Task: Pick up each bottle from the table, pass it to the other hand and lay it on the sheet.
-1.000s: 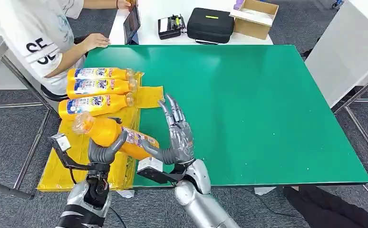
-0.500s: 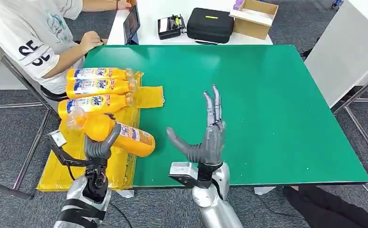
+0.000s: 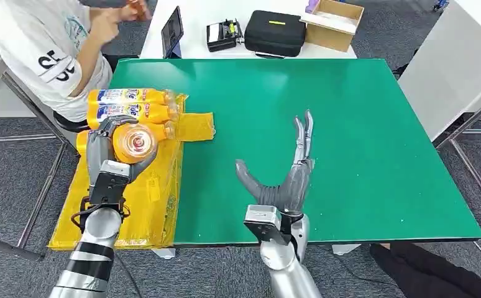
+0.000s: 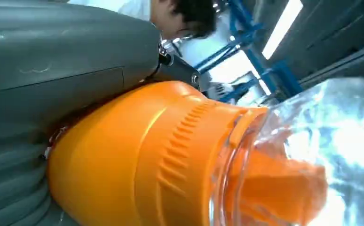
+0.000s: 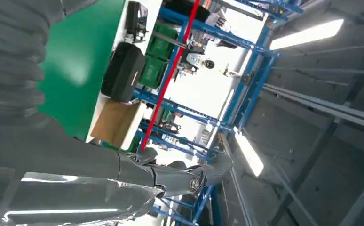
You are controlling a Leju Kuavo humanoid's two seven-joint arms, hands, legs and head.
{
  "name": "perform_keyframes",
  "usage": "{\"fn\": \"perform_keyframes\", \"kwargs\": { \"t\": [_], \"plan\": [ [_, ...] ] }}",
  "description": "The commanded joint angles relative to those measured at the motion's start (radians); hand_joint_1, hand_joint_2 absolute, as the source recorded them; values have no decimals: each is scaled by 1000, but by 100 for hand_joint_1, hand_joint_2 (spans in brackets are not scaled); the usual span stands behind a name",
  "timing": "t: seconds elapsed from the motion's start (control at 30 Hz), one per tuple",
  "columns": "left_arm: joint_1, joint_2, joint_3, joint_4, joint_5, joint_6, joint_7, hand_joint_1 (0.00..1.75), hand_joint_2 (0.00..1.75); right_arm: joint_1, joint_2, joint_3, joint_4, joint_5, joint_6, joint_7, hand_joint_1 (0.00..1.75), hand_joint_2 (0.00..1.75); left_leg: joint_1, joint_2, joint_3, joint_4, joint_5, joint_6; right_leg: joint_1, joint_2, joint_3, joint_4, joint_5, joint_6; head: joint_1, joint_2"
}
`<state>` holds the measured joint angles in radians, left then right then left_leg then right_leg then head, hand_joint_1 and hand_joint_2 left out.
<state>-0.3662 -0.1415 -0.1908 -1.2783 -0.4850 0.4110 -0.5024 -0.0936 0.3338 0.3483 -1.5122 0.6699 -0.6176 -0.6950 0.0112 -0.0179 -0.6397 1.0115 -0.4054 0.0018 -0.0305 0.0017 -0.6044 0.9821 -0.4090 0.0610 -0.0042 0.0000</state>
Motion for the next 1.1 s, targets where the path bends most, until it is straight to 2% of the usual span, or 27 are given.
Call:
{"fn": "perform_keyframes", "kwargs": {
  "t": [0.03,0.13,0.23,0.27,0.3,0.33,0.47,0.53,0.57,0.63,0.73,0.77,0.8,1.1],
  "plan": [
    [-113,118,-166,161,-584,106,119,175,175,-40,15,-68,16,-25,-81,-3,0,175,1,1,4,0,-1,0,1,-1,4,0,-1,-3,0,0],
    [-125,143,-211,185,-646,15,140,175,175,-31,15,-77,-6,-29,-81,-3,0,175,1,-2,6,0,-1,0,2,-3,8,-1,-2,-5,0,0],
    [-131,179,-245,183,-625,-115,140,175,175,-21,15,-82,-36,-38,-81,-3,0,175,1,1,4,0,-1,0,1,1,4,0,-1,-3,0,0],
    [-131,179,-245,183,-625,-115,140,175,175,-21,15,-82,-36,-38,-81,-3,0,175,2,3,9,1,-4,0,3,2,9,0,-3,-6,0,0],
    [-131,191,-242,186,-612,-129,136,175,175,-17,15,-81,-43,-42,-81,-3,0,175,1,1,4,0,-1,0,1,0,4,0,-1,-3,0,0],
    [-139,207,-258,197,-614,-183,144,175,175,-14,15,-83,-49,-49,-81,-3,0,175,2,2,6,0,-2,0,3,0,7,0,-2,-5,0,0],
    [-170,251,-279,258,-634,-235,163,175,175,-7,15,-93,-64,-57,-81,-3,0,175,0,1,3,0,0,0,1,0,2,0,-1,-2,0,0],
    [-180,253,-276,280,-607,-266,157,175,175,-4,15,-98,-70,-64,-81,-3,0,175,2,2,7,0,-2,0,3,0,7,-1,-2,-5,0,0],
    [-188,261,-288,291,-605,-294,157,175,175,-4,15,-100,-71,-68,-81,-3,0,175,1,1,4,0,-1,0,2,0,4,0,-1,-3,0,0],
    [-204,263,-291,309,-609,-307,186,175,175,-3,15,-103,-70,-73,-81,-3,0,175,1,1,3,0,-1,0,2,-1,3,0,-1,-3,0,0],
    [-204,263,-291,309,-609,-307,186,175,175,-3,15,-103,-70,-73,-81,-3,0,175,1,0,2,0,0,0,1,-1,2,0,-1,-2,0,0],
    [-204,263,-291,309,-609,-307,186,175,175,-3,15,-103,-70,-73,-81,-3,0,175,2,1,7,1,-3,1,3,-1,7,0,-3,-5,0,0],
    [-204,263,-291,309,-609,-307,186,175,175,-3,15,-103,-70,-73,-81,-3,0,175,1,1,2,0,0,1,1,-1,2,0,-1,-2,0,0],
    [-204,263,-291,309,-609,-307,186,175,175,-3,15,-103,-70,-73,-81,-3,0,175,2,1,4,1,-1,0,2,-1,4,0,-1,-3,0,0]
  ]
}}
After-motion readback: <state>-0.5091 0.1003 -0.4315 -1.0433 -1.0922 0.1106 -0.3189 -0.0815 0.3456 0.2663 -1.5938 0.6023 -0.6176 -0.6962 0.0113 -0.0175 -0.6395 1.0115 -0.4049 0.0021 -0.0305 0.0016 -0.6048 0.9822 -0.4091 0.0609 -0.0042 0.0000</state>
